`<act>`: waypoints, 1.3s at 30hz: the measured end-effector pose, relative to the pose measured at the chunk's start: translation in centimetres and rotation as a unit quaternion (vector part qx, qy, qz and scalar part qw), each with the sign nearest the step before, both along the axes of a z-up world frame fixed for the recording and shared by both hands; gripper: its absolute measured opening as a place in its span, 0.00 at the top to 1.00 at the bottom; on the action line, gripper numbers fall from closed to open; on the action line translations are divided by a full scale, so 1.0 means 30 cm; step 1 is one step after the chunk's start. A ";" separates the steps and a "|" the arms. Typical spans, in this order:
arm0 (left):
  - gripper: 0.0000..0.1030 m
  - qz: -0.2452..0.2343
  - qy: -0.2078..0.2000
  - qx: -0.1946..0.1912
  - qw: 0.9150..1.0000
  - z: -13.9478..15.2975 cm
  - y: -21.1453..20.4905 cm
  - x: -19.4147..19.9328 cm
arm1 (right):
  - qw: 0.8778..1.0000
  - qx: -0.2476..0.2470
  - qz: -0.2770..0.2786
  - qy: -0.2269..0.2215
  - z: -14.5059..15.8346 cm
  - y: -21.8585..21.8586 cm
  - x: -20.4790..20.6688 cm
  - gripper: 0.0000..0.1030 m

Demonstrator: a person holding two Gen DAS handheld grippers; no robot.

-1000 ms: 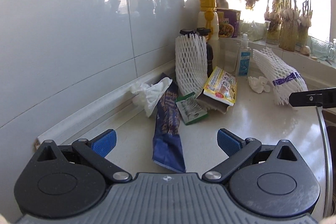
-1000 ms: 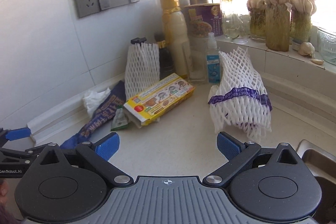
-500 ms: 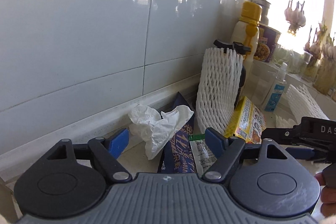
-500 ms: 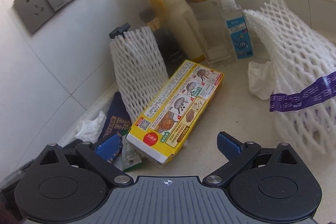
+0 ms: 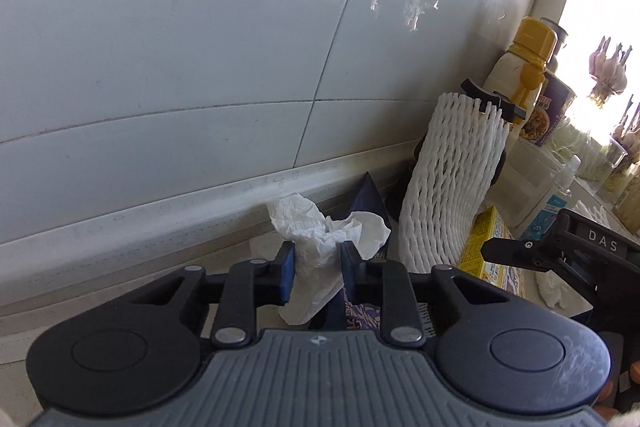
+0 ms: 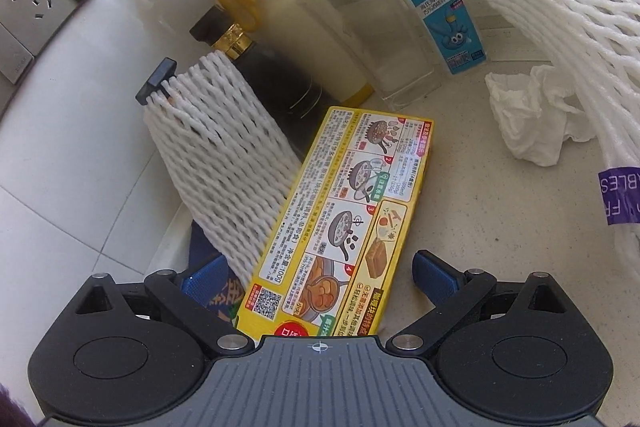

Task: Collect trash
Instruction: 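Grasp the white tissue with the left tool while the right tool grasps the yellow box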

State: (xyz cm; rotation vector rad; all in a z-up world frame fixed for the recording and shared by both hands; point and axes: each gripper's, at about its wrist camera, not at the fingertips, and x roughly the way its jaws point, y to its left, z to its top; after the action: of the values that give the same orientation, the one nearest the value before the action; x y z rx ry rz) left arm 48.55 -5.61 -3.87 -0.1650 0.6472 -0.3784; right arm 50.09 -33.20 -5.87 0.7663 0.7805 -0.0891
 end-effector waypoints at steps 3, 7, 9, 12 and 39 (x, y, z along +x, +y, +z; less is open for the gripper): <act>0.92 0.000 -0.005 0.007 1.000 -0.002 -0.001 0.003 | 1.000 -0.023 -0.006 0.005 0.002 0.012 0.005 0.21; 0.95 0.000 -0.009 0.012 1.000 0.001 0.001 -0.001 | 0.999 -0.032 -0.010 0.006 0.007 0.014 -0.009 0.26; 0.95 -0.001 -0.016 0.018 1.000 0.010 -0.003 -0.011 | 0.999 -0.033 -0.015 0.004 0.014 0.010 -0.020 0.26; 0.95 -0.006 -0.024 0.026 0.999 0.031 -0.007 -0.027 | 0.999 -0.032 -0.016 0.000 0.031 0.004 -0.041 0.28; 0.96 -0.030 -0.023 0.067 0.997 0.069 0.036 -0.141 | 0.987 -0.152 -0.031 0.042 0.027 0.165 -0.037 0.13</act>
State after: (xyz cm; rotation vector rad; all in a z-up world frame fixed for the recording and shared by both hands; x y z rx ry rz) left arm 44.31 -4.55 -1.79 -0.0100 0.6303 -0.3940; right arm 48.97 -28.23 -5.06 0.4984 0.8010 -0.2917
